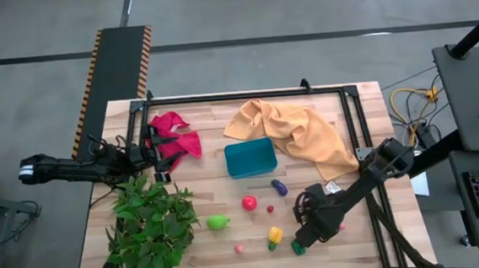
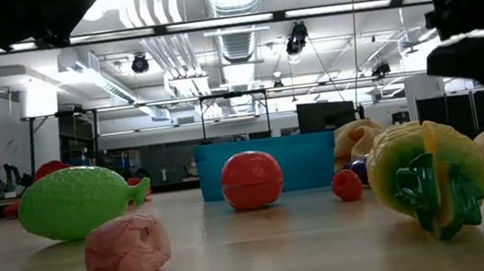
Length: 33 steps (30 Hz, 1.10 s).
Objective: Pick and placing Produce into tupperware
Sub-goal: Put the yellow corn into the blue bin
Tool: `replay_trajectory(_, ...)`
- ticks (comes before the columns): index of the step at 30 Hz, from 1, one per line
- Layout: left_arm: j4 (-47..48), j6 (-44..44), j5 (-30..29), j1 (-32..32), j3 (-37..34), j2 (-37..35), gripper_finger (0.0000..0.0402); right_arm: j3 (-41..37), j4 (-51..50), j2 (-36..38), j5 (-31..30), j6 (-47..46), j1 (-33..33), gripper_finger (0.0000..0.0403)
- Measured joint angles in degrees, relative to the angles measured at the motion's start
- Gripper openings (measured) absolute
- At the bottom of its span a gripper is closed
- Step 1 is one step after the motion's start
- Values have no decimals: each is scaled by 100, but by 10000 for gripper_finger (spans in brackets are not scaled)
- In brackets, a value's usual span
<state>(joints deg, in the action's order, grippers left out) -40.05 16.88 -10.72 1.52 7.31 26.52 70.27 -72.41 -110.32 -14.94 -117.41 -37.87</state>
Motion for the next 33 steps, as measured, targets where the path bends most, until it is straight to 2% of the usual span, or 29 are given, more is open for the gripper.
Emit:
replay_trajectory(3,0,0,0,0,-4,-2,190,-118,48,-113,-8,-129,0,199)
replay_trajectory(9,0,2,0,1,-4,20,190,-555,895,-142,-285,-250,-9,189)
replay_trajectory(24,0,4,1,0,-7,20,190,-901,1121,177,-304,-203,0,170)
replay_trajectory(28,0,4,0,0,-7,20,190,-944,1207,181,-310,-124,0,147)
replay_trajectory(33,0,4,0,1,-9,20,190,-944,1271,181,-267,-61,0,99)
